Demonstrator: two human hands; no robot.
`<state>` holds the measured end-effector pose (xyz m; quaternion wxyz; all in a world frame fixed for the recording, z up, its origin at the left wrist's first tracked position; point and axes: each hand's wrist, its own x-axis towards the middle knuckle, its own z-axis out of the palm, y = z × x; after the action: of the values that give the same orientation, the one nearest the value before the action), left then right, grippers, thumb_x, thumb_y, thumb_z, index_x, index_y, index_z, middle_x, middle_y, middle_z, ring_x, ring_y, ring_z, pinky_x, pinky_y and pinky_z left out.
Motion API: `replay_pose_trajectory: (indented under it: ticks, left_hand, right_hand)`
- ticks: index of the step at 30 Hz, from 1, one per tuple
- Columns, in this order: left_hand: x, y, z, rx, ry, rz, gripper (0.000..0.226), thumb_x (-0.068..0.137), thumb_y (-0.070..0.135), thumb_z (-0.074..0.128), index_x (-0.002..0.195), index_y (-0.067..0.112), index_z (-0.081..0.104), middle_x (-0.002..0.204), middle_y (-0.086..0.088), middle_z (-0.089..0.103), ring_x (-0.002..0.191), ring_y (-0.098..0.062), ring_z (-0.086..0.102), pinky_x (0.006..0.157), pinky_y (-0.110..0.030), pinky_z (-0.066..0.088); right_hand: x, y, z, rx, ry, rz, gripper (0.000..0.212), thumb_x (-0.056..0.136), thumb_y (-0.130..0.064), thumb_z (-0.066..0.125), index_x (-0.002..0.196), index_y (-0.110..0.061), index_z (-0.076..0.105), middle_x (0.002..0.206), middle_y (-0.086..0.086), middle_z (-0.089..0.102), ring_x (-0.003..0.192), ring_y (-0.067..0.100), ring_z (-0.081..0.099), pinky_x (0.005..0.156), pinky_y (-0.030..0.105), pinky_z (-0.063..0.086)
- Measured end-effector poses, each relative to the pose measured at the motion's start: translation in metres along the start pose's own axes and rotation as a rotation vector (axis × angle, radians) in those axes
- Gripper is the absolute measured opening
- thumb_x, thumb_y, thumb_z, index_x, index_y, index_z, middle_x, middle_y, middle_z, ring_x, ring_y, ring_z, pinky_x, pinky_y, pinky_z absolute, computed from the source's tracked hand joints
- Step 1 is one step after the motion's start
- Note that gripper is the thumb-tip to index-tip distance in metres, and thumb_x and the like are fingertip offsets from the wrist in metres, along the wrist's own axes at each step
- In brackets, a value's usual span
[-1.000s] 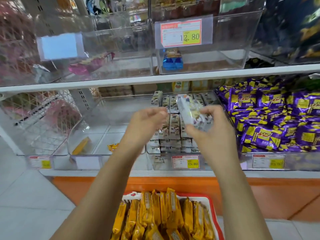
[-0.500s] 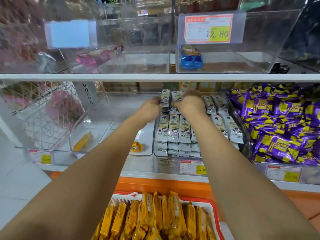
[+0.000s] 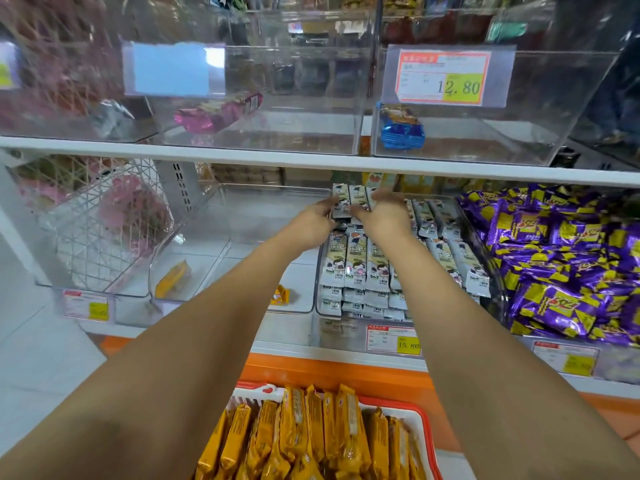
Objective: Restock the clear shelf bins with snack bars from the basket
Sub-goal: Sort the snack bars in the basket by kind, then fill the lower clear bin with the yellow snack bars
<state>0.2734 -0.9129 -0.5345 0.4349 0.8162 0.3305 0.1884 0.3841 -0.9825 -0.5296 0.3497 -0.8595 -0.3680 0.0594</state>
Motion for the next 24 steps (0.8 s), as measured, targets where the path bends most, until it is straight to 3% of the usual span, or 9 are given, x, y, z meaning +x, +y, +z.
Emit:
replay_pose_trajectory:
  ticks: [3,5,8,10,13,14,17,21,24]
  left_hand:
    - [-0.013,0.001,-0.006,-0.009,0.019,-0.004,0.048,0.095,0.001,0.044,0.141,0.013,0.042,0.145,-0.01,0.043,0.128,-0.024,0.046,0.09,-0.023,0.04]
    - [-0.031,0.003,-0.016,0.012,0.025,-0.024,0.037,0.096,0.006,0.048,0.133,0.006,0.051,0.137,-0.013,0.05,0.124,-0.025,0.048,0.098,-0.03,0.04]
    - [-0.074,-0.006,-0.038,-0.002,0.043,-0.048,0.018,0.095,0.012,0.053,0.084,0.004,0.065,0.091,-0.013,0.065,0.081,-0.016,0.061,0.078,-0.028,0.049]
    - [-0.108,-0.018,-0.053,-0.002,0.001,-0.086,0.029,0.096,0.018,0.053,0.071,0.007,0.062,0.075,-0.01,0.065,0.059,-0.008,0.058,0.067,-0.023,0.048]
    - [-0.166,-0.044,-0.073,0.154,-0.056,-0.186,0.036,0.096,0.028,0.052,0.068,0.009,0.064,0.076,-0.009,0.068,0.057,-0.005,0.058,0.057,-0.008,0.045]
    - [-0.186,-0.055,-0.08,0.233,-0.08,-0.227,0.035,0.096,0.029,0.051,0.07,0.01,0.064,0.077,-0.008,0.068,0.058,-0.007,0.058,0.053,-0.007,0.043]
    - [-0.233,-0.099,-0.091,0.4,-0.227,-0.364,0.045,0.091,0.042,0.044,0.092,0.004,0.068,0.099,-0.015,0.069,0.077,-0.018,0.059,0.067,-0.019,0.043]
    - [-0.283,-0.172,-0.082,0.504,-0.253,-0.628,0.032,0.102,0.02,0.035,0.121,0.004,0.055,0.132,-0.019,0.054,0.112,-0.027,0.057,0.081,-0.022,0.045]
    - [-0.315,-0.221,-0.071,0.545,-0.321,-0.733,0.033,0.099,0.015,0.044,0.127,-0.001,0.053,0.128,-0.021,0.055,0.108,-0.031,0.059,0.079,-0.03,0.049]
  right_hand:
    - [-0.019,-0.004,-0.012,0.015,0.001,-0.042,0.049,0.097,-0.035,0.052,0.136,-0.006,0.043,0.132,0.015,0.053,0.118,0.03,0.053,0.09,0.032,0.044]
    - [-0.036,-0.013,-0.025,0.0,-0.002,-0.055,0.037,0.097,-0.03,0.053,0.124,-0.004,0.053,0.118,0.014,0.059,0.107,0.029,0.057,0.084,0.033,0.046]
    - [-0.067,-0.027,-0.041,-0.095,-0.004,-0.134,0.016,0.093,-0.024,0.055,0.092,-0.008,0.057,0.091,0.014,0.059,0.092,0.031,0.06,0.074,0.032,0.045]
    - [-0.095,-0.037,-0.046,-0.2,-0.078,-0.176,0.021,0.092,-0.021,0.056,0.078,-0.006,0.051,0.081,0.014,0.056,0.079,0.029,0.055,0.067,0.032,0.041]
    - [-0.147,-0.047,-0.04,-0.28,-0.266,-0.25,0.036,0.092,-0.023,0.059,0.064,-0.005,0.047,0.063,0.012,0.046,0.059,0.025,0.046,0.055,0.033,0.032]
    - [-0.163,-0.048,-0.033,-0.276,-0.331,-0.269,0.032,0.092,-0.026,0.061,0.07,-0.004,0.052,0.066,0.013,0.051,0.064,0.026,0.05,0.056,0.033,0.032]
    - [-0.208,-0.046,0.002,-0.25,-0.502,-0.291,0.028,0.088,-0.034,0.065,0.098,-0.011,0.053,0.092,0.007,0.059,0.087,0.023,0.055,0.068,0.032,0.039]
    - [-0.252,-0.036,0.076,-0.273,-0.715,-0.282,0.053,0.085,-0.036,0.069,0.127,-0.012,0.047,0.128,0.01,0.055,0.116,0.026,0.053,0.087,0.031,0.042]
    - [-0.287,-0.026,0.137,-0.193,-0.914,-0.175,0.068,0.084,-0.033,0.071,0.14,-0.011,0.038,0.137,0.011,0.05,0.12,0.026,0.052,0.087,0.029,0.043]
